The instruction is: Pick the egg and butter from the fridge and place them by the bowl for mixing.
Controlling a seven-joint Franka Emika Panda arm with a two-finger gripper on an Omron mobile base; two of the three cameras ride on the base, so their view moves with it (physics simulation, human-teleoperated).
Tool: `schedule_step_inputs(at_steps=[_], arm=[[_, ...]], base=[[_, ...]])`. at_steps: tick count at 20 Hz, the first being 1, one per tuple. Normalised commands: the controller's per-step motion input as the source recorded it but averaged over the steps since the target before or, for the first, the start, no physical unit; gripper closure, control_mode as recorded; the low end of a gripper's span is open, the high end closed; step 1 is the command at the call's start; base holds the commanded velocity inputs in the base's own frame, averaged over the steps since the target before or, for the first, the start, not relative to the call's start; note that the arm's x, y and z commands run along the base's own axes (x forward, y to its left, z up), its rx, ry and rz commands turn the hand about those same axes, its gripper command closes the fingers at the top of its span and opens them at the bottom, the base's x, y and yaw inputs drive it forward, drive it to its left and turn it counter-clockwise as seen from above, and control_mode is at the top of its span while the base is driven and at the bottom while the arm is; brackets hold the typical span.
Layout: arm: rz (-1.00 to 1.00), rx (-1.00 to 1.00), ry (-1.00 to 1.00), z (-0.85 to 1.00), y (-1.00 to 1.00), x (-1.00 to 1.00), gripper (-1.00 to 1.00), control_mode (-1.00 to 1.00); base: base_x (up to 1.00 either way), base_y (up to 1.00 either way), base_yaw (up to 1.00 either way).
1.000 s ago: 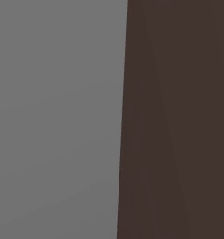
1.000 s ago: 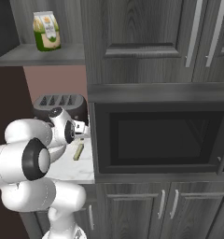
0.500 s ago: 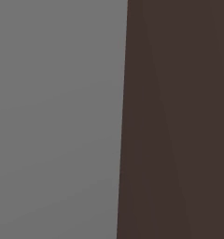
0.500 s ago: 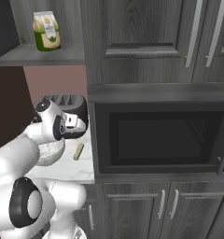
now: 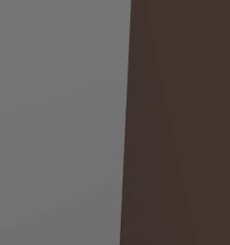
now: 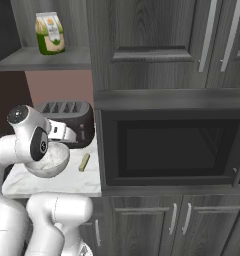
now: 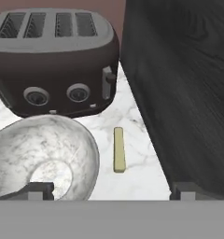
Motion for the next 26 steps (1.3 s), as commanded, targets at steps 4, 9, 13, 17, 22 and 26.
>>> schedule_step_inputs(at_steps=[4, 9, 13, 17, 22, 26], arm=[[0.0, 0.02, -0.43, 0.91, 0.0, -1.0, -1.0, -1.0], [0.0, 0.0, -0.01, -0.04, 0.06, -0.32, -1.0, -1.0], [0.0, 0.0, 0.0, 0.0, 0.0, 0.0, -1.0, 1.0], [0.0, 0.0, 0.0, 0.0, 0.0, 0.0, -1.0, 1.0], [0.0, 0.0, 0.0, 0.0, 0.0, 0.0, -1.0, 1.0], [0.0, 0.0, 0.0, 0.0, 0.0, 0.0, -1.0, 1.0]], base=[[0.0, 0.0, 0.0], [0.0, 0.0, 0.0], [-1.0, 0.27, -0.05], [-1.0, 0.23, -0.49], [-0.39, 0.02, -0.96], [0.0, 0.0, -1.0]])
